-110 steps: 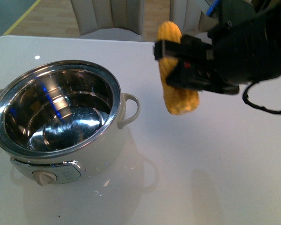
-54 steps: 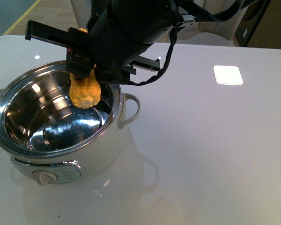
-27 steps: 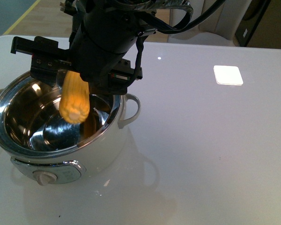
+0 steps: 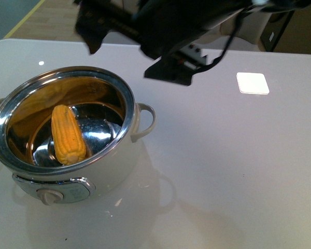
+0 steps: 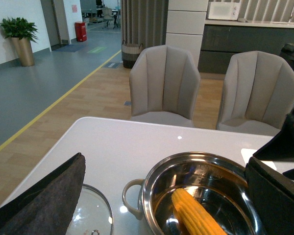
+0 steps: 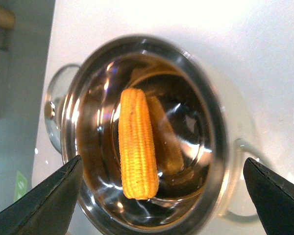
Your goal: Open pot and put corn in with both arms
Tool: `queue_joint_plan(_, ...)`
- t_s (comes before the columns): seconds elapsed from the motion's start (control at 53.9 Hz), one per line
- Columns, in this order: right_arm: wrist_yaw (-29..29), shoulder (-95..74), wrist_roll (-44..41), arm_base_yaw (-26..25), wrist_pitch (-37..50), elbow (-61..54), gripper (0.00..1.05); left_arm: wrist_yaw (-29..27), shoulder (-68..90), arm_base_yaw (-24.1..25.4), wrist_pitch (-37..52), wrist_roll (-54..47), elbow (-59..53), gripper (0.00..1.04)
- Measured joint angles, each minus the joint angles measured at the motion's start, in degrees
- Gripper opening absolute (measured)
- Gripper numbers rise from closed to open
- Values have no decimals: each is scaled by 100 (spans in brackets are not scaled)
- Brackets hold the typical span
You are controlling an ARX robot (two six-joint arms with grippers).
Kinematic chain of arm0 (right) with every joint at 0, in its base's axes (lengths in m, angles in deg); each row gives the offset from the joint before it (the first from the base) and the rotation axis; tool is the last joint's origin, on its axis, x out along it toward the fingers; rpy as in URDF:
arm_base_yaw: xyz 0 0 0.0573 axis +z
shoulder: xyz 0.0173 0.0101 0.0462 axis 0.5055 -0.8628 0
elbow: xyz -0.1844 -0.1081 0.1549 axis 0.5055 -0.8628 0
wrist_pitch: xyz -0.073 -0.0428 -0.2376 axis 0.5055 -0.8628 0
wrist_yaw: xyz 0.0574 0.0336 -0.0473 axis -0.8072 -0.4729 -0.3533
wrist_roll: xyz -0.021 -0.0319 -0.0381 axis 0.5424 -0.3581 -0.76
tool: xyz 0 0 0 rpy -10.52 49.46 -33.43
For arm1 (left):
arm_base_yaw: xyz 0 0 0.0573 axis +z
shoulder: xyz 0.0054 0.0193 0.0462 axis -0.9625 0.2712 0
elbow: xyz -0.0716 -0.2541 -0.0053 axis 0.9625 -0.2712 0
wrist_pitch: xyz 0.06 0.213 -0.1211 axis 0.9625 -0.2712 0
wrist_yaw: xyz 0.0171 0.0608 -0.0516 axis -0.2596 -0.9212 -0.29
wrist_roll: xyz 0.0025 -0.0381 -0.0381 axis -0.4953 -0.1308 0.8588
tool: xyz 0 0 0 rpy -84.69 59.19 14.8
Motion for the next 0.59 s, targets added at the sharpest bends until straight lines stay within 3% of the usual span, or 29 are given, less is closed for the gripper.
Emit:
queue_joint_plan(0.297,557,1910,-660,-1318,466,-1668,96,0,0,0,0,0,0,98)
queue_joint_plan(0.408,774,2769,-1360,-1825,501,-2354,96,0,0,0,0,0,0,98)
queue_joint_plan(0.594,603,4148,-2446,-2629,278,-3257,96,0,0,0,0,0,0,98)
